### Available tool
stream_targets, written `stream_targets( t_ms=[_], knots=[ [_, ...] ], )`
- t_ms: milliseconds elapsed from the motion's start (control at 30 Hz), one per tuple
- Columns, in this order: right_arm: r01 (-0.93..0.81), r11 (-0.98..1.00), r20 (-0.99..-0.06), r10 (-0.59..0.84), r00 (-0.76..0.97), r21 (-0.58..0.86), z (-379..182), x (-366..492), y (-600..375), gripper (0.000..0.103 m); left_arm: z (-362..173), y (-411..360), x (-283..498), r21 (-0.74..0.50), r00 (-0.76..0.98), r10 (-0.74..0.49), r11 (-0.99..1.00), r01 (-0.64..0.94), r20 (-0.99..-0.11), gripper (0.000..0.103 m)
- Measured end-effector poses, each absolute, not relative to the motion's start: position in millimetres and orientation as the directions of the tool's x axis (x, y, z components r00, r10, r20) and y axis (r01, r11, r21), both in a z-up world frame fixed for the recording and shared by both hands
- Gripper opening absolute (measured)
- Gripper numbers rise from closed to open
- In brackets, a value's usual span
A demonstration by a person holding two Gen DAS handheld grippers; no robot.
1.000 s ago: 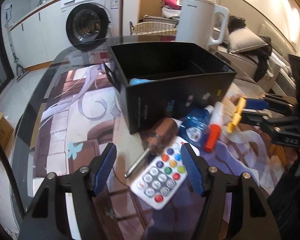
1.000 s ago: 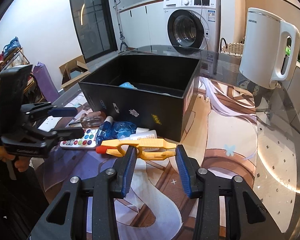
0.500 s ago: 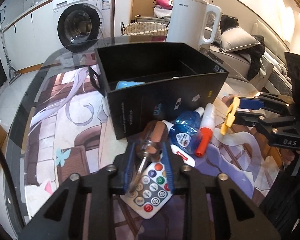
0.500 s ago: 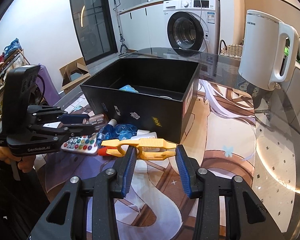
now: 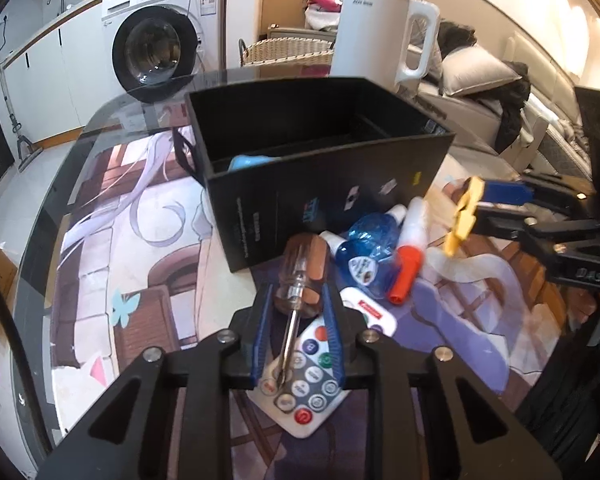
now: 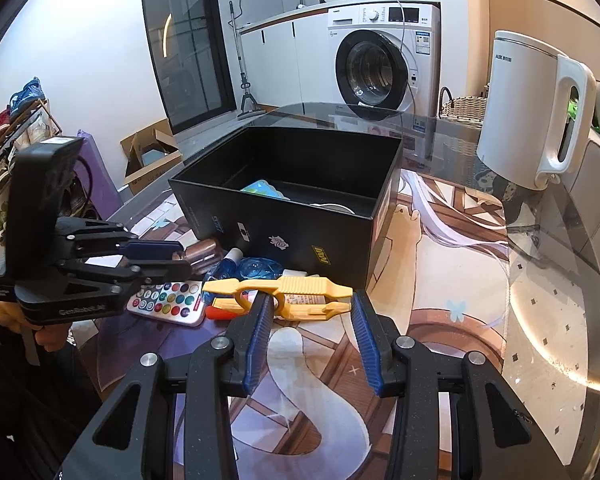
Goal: Organize rigid objects
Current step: 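Carry the screwdriver into the box with left tool while right tool drops the clip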
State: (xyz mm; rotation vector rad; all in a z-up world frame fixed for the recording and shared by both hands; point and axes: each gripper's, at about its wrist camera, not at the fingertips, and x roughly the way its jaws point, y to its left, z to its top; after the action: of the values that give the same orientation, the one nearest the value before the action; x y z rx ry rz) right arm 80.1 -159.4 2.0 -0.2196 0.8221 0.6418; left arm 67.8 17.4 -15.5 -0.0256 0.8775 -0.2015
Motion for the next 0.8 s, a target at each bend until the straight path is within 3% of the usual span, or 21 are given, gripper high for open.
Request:
stream_targets(
  t_ms=[200,300,800],
  knots=[
    [-0.613,0.788,-0.745,0.443,0.499,0.058,1,78,-159,0.041,-20,14,78,-0.113,0.616,-0.177,0.983,0.142,-0.767,0.029],
    [-0.613,0.788,-0.741,0.444,0.503,0.056,2,77,-159,0.041,-20,8,78,-0.098,0.620,-0.177,0.982,0.159,-0.765,0.023],
    [-0.607,0.793,-0.674,0.481,0.561,0.060,24,74,-158,0.040,17,13,47,-0.117,0.702,-0.215,0.976,0.185,-0.679,0.023]
  ],
)
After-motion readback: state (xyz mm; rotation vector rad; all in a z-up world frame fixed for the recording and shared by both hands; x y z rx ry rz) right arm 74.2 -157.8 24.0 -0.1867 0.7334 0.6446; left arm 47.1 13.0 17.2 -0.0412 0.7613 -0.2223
